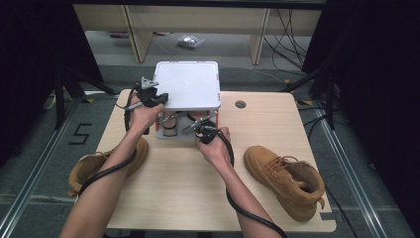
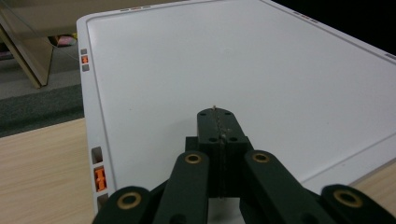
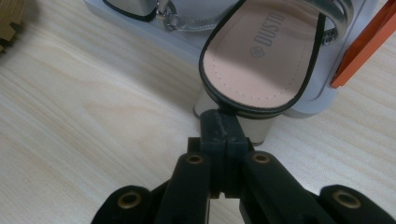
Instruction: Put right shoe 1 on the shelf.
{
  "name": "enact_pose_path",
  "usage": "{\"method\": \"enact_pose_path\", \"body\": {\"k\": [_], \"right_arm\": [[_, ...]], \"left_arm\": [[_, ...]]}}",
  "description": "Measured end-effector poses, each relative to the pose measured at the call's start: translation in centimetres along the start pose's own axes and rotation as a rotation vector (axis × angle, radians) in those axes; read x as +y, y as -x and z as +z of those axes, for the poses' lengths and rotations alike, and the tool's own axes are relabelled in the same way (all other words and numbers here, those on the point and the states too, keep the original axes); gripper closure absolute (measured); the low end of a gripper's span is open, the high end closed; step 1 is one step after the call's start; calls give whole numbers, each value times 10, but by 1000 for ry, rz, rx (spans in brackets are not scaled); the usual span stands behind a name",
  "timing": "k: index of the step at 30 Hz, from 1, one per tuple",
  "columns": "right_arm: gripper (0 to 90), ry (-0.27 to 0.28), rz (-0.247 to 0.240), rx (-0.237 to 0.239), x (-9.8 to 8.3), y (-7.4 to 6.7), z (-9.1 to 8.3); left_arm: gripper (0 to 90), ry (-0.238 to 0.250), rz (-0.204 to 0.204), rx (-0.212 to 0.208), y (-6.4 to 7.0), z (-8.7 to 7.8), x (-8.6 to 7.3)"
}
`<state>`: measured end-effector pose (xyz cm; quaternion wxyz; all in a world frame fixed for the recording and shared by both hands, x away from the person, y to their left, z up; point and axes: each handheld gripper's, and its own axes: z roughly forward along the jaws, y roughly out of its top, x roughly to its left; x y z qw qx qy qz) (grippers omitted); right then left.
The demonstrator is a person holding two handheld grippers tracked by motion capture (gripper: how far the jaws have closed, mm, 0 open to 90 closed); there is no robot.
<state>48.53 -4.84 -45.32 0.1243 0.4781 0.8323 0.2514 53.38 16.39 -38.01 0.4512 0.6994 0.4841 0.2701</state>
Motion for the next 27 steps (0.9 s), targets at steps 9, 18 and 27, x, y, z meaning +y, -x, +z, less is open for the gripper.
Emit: {"method": "enact_pose_path", "body": {"k": [9,18,27], "right_arm": [[874,-4,-4,15,-5,0,1],[900,-19,16,39,-17,1,-8],[900,37,10,24,-10,3,-2]], "left_arm": [[895,-2,2,1,0,0,0],[895,-4,4,2,0,0,0],[895,-8,6,-3,-1,0,1]]}}
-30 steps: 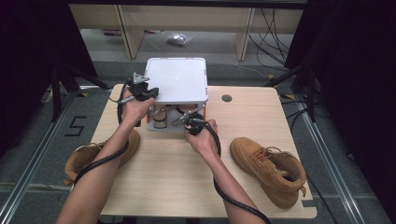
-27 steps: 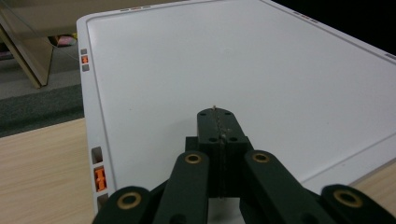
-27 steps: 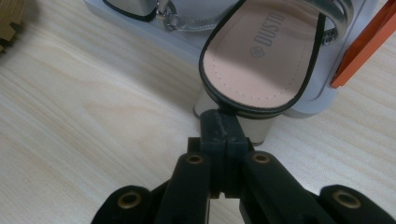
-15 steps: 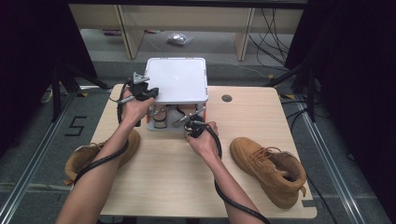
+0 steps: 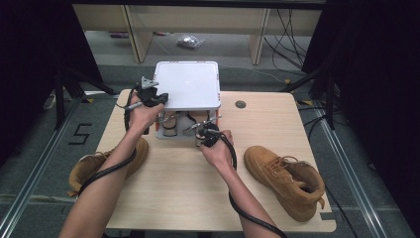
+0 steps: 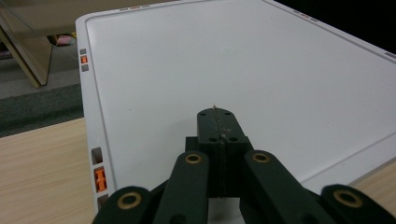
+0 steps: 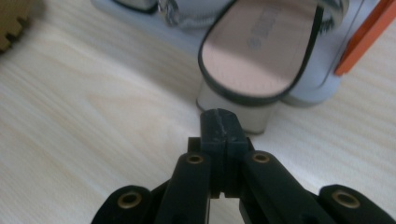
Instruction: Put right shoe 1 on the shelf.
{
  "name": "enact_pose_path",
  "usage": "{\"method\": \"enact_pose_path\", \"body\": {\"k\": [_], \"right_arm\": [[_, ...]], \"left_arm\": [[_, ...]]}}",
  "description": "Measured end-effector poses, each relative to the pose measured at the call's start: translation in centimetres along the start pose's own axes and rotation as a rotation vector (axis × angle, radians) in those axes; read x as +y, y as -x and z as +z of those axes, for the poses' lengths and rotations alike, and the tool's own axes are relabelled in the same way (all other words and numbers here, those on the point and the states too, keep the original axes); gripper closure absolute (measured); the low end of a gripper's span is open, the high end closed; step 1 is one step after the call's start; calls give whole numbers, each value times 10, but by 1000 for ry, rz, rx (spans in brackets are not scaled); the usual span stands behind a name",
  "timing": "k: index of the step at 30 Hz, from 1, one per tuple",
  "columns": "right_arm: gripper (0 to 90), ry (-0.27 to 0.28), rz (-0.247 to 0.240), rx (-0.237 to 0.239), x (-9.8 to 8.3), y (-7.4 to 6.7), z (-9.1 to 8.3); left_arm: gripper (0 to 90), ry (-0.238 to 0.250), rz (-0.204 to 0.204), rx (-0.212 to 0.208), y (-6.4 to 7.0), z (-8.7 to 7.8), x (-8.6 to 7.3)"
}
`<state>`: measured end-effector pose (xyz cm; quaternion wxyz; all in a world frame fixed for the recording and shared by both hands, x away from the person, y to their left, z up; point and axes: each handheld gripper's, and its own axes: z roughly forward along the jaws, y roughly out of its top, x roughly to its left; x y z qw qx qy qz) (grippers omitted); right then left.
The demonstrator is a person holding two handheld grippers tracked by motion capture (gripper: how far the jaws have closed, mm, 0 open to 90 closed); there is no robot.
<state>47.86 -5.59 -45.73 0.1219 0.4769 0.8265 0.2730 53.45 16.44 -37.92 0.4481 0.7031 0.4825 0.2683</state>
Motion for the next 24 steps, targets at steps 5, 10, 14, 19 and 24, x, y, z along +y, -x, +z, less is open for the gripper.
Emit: {"method": "enact_pose_path", "body": {"k": [5,10,14,19,24], "right_arm": [[900,1,-1,4,6,-3,3],[900,16,15,3,10,-4,6],[900,45,6,-2,16,-3,7],[900,56,-4,-18,21,-3,8],[900,79,-13,-24,23,-3,14]], "left_arm": [[896,0,0,0,0,0,0],[895,-1,2,1,0,0,0],[895,0,-1,-2,0,0,0],[895,-3,1,0,0,0,0],[895,-2,0,-2,0,0,0]]}}
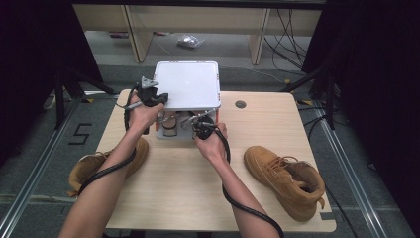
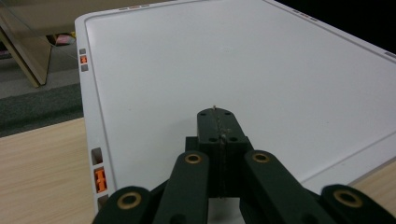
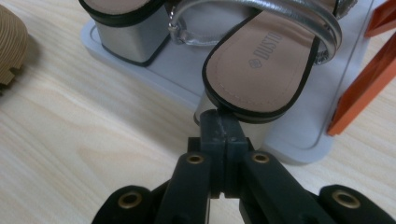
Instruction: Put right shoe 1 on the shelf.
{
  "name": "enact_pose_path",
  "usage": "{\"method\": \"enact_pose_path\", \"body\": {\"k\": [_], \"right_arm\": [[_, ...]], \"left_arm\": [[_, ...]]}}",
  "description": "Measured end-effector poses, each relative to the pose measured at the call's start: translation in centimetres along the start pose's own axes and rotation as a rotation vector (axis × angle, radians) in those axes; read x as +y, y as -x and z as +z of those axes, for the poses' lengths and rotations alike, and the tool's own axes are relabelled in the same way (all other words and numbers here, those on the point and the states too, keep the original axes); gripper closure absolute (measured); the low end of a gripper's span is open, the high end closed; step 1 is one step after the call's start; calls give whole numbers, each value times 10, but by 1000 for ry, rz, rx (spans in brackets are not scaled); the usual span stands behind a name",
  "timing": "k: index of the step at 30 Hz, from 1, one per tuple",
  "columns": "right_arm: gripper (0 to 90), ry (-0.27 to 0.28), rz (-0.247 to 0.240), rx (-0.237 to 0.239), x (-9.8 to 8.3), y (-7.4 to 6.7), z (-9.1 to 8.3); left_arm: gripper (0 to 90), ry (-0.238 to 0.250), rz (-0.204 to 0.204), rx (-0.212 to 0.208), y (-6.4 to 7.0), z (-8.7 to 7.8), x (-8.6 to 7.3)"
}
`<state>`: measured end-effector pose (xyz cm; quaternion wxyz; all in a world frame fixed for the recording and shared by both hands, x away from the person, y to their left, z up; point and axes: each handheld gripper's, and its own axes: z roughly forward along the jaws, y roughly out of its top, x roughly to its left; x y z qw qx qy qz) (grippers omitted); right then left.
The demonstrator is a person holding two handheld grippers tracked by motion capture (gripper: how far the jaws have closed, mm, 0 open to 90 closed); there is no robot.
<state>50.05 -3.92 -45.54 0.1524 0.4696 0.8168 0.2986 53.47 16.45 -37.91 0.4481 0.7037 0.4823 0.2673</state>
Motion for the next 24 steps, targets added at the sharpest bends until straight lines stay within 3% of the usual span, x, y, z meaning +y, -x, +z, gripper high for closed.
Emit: {"method": "enact_pose_path", "body": {"k": [7,24], "right_arm": [[900,25,-29,-30,3,-4,4],[900,39,-29,-66,1,2,14]], "left_arm": [[895,-1,0,-2,0,0,0],[895,-5,2,0,0,0,1]]}}
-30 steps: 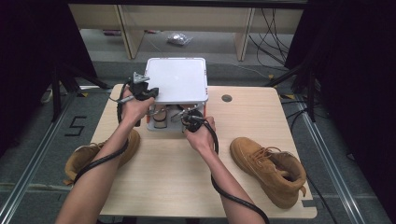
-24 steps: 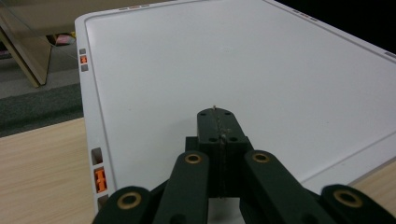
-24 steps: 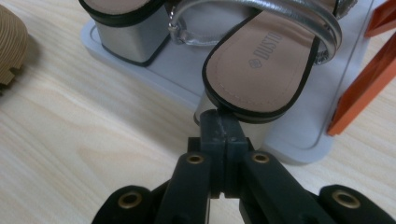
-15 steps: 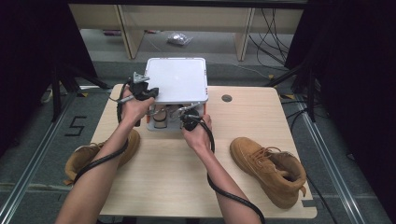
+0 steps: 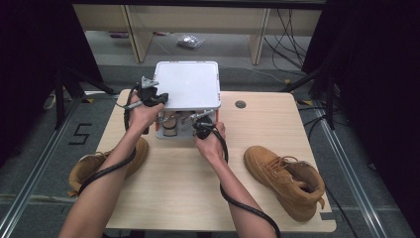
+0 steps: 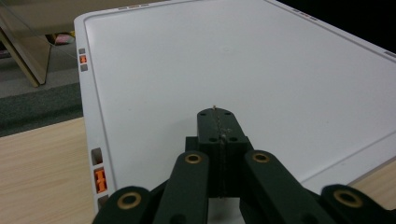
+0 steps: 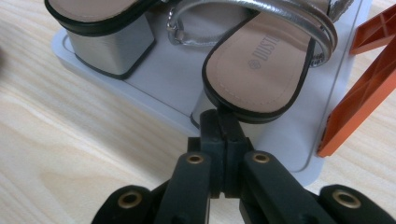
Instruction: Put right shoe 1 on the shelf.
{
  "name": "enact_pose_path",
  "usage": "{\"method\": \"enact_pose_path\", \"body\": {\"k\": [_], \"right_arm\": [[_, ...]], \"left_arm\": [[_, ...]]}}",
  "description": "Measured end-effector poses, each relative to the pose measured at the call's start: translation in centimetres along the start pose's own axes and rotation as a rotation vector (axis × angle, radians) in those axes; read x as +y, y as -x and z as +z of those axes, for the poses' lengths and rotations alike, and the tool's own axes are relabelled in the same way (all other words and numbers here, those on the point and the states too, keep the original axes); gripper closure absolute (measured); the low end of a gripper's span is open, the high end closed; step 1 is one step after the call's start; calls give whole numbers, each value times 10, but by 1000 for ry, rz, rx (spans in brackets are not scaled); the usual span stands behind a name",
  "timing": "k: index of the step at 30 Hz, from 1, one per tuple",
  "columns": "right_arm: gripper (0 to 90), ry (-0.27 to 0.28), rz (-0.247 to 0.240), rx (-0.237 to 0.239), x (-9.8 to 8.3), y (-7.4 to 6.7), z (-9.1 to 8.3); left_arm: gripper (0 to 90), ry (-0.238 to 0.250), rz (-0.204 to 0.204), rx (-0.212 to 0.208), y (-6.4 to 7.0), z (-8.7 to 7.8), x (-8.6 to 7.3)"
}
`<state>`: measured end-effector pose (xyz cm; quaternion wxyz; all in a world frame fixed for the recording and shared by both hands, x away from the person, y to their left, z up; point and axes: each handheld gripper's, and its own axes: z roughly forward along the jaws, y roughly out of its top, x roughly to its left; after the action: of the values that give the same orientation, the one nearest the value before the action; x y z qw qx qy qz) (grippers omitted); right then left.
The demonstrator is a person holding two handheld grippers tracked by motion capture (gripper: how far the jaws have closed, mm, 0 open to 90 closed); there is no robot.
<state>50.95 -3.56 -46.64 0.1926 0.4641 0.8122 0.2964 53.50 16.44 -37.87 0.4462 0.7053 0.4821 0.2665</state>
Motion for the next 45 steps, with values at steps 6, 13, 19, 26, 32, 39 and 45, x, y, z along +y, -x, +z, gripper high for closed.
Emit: {"method": "enact_pose_path", "body": {"k": [6,13,19,26,32,39,45], "right_arm": [[900,12,-9,-11,0,2,2],[900,20,-20,-19,1,4,5],[900,17,-23,-16,2,4,6],[896,21,-32,-15,1,5,6],[840,27,-31,-1,1,4,2],[688,3,-25,35,-4,10,-18],[578,-5,-10,47,-11,20,-42]], "left_arm": [[896,-1,-1,0,0,0,0],[895,-1,0,0,0,0,0],[895,1,1,2,1,0,0],[895,1,-2,2,0,0,0],[895,4,-1,1,0,0,0],[895,6,8,2,0,-1,-1],[895,11,3,1,0,-1,-1]]}}
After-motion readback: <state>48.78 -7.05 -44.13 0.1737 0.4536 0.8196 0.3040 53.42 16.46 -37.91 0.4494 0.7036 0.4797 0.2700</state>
